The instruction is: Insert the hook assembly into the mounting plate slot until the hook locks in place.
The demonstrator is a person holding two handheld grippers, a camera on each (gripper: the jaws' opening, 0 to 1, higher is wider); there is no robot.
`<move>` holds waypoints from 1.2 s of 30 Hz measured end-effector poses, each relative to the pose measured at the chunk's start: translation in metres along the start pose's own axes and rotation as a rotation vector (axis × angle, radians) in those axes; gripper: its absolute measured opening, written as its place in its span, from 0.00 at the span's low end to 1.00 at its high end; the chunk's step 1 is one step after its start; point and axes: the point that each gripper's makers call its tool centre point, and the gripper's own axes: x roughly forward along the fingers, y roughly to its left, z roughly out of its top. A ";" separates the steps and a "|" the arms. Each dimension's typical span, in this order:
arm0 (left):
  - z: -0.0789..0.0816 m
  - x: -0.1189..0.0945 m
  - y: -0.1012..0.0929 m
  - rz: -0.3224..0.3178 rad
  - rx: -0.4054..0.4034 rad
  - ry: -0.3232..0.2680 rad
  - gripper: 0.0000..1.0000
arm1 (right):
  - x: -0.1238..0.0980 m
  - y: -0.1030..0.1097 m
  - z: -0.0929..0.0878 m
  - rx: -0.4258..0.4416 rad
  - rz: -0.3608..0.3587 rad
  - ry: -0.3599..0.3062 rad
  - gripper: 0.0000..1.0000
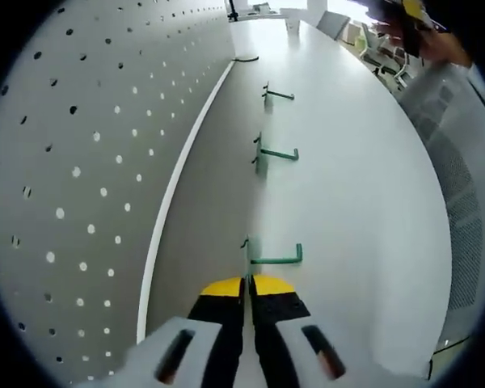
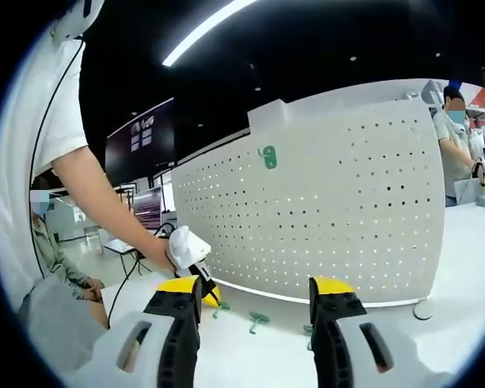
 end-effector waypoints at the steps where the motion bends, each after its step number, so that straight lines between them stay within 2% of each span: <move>1: 0.000 0.000 0.000 0.001 -0.002 0.001 0.02 | 0.000 0.000 0.000 0.000 -0.001 -0.001 0.52; 16: 0.000 -0.001 0.001 0.027 -0.024 -0.019 0.02 | 0.000 0.000 0.000 0.005 -0.001 0.003 0.52; 18: 0.003 -0.002 0.001 0.035 -0.028 -0.040 0.01 | 0.000 0.001 -0.001 0.007 0.002 0.005 0.52; 21: 0.007 -0.004 0.005 0.046 -0.077 -0.077 0.01 | 0.001 0.001 0.000 0.012 0.004 0.001 0.52; 27: 0.009 -0.009 0.008 0.066 -0.069 -0.090 0.01 | 0.000 0.000 -0.001 0.011 0.000 0.004 0.51; 36: 0.015 -0.019 0.010 0.103 -0.121 -0.153 0.01 | 0.000 0.000 0.000 0.009 0.001 0.003 0.51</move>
